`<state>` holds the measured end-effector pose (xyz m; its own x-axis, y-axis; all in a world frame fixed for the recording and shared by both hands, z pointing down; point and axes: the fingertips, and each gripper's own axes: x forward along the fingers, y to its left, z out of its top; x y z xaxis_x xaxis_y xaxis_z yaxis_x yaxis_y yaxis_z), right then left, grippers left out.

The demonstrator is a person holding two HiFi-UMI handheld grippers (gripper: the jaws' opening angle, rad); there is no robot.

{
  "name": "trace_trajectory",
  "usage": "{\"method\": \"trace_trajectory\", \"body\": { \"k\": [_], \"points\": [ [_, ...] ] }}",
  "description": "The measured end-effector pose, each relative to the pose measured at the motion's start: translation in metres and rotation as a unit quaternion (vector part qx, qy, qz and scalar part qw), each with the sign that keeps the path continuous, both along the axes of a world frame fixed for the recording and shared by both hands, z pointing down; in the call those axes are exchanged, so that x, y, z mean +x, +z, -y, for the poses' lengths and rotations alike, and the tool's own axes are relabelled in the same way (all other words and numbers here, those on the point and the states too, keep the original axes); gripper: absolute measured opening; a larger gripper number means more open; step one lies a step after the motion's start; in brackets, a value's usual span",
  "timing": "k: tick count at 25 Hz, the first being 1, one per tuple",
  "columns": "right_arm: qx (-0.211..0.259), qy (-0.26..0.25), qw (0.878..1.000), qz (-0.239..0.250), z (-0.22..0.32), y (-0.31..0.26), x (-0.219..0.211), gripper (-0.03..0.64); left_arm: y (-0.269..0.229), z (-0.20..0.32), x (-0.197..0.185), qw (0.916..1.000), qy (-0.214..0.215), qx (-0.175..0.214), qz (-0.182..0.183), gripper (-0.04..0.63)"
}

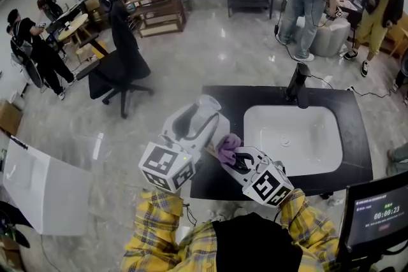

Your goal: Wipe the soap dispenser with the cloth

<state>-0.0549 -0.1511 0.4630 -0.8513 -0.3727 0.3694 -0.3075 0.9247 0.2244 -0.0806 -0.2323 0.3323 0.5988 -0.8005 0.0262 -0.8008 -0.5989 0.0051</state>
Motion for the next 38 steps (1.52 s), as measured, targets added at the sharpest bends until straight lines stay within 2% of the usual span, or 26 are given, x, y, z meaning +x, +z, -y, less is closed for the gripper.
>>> {"method": "trace_trajectory", "body": {
  "k": [8,14,22,28,34,38],
  "points": [
    [-0.060,0.005,0.998,-0.013,-0.004,0.038,-0.003,0.081,0.000,0.000,0.002,0.9996,-0.007,0.006,0.025,0.204],
    [-0.073,-0.005,0.997,-0.027,-0.009,0.051,-0.009,0.081,0.006,0.000,0.004,0.9991,-0.011,0.001,0.041,0.204],
    [-0.087,-0.007,0.996,-0.027,-0.010,0.053,-0.013,0.081,0.002,0.005,-0.003,0.9982,-0.046,-0.009,0.037,0.204],
    [-0.089,0.005,0.996,-0.024,-0.010,0.046,-0.008,0.081,0.003,0.006,0.000,0.9956,-0.082,-0.027,0.035,0.204],
    [-0.077,0.046,0.996,0.012,0.003,0.025,0.006,0.081,-0.003,0.004,0.003,0.9901,-0.136,-0.023,0.023,0.204],
    [-0.063,0.073,0.995,0.026,0.015,0.013,0.016,0.081,-0.002,0.006,0.002,0.9843,-0.171,-0.006,0.045,0.199]
  ]
}}
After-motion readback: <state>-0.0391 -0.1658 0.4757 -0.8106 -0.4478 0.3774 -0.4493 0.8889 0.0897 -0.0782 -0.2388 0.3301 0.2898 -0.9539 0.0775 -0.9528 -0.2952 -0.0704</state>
